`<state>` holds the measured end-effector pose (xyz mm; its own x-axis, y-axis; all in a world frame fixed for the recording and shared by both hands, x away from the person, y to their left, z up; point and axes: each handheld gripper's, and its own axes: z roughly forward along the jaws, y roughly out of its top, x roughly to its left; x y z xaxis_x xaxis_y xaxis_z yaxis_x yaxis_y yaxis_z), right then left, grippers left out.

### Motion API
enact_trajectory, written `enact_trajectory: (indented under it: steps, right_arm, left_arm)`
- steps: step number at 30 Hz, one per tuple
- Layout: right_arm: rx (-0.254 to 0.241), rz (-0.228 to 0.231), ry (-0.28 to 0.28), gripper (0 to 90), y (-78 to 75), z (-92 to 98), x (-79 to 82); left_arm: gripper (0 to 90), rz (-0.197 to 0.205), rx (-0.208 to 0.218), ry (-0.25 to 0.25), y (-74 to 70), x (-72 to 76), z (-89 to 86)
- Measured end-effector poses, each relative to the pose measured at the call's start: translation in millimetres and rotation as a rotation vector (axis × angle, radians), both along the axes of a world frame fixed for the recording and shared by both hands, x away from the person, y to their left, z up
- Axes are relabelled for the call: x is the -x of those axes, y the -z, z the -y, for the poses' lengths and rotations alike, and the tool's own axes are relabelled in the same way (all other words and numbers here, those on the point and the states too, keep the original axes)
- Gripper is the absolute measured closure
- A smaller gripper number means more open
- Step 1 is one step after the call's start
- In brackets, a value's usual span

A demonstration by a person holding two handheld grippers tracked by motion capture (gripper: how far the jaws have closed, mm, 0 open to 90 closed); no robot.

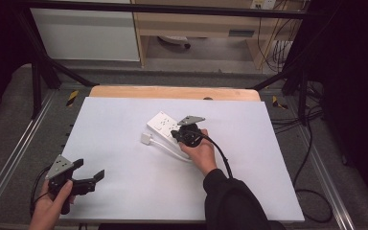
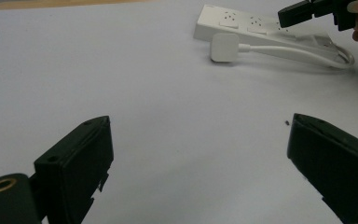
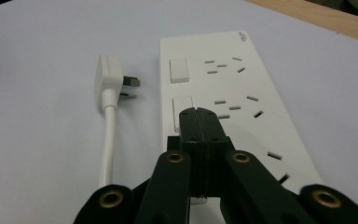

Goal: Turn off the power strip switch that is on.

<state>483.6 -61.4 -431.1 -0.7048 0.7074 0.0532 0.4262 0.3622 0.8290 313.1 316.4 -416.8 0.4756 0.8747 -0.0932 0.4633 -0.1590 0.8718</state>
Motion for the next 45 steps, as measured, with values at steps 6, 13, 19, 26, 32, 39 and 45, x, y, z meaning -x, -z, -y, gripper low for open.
enact_trajectory:
  steps: [6,13,19,26,32,39,45]
  right_arm:
    - [-0.023,0.019,-0.002,83.9,-8.5,1.4,0.8]
    - [-0.013,0.001,0.019,63.2,-10.9,3.6,0.0]
    - [-0.015,-0.032,0.039,45.5,-13.4,6.6,-2.6]
    - [-0.016,-0.022,0.097,18.5,-17.4,13.7,-5.0]
    - [-0.054,-0.004,0.137,6.0,-26.4,24.0,-5.6]
    - [-0.072,0.039,0.198,6.6,-37.7,38.2,-3.3]
    - [-0.103,0.056,0.210,6.6,-48.7,54.7,0.0]
  left_arm:
    - [6.8,0.001,-0.001,-0.001,0.0,0.2,-0.1]
    - [6.8,-0.001,0.001,0.001,0.4,0.0,0.1]
    - [6.8,-0.001,0.000,-0.002,0.3,0.2,-0.1]
    - [6.8,-0.002,0.001,-0.003,0.6,0.2,-0.3]
    - [6.8,-0.003,-0.001,-0.004,0.7,0.3,-0.4]
    - [6.8,-0.004,-0.005,-0.005,1.0,0.4,-0.4]
    - [6.8,-0.005,-0.007,-0.004,1.2,0.5,-0.6]
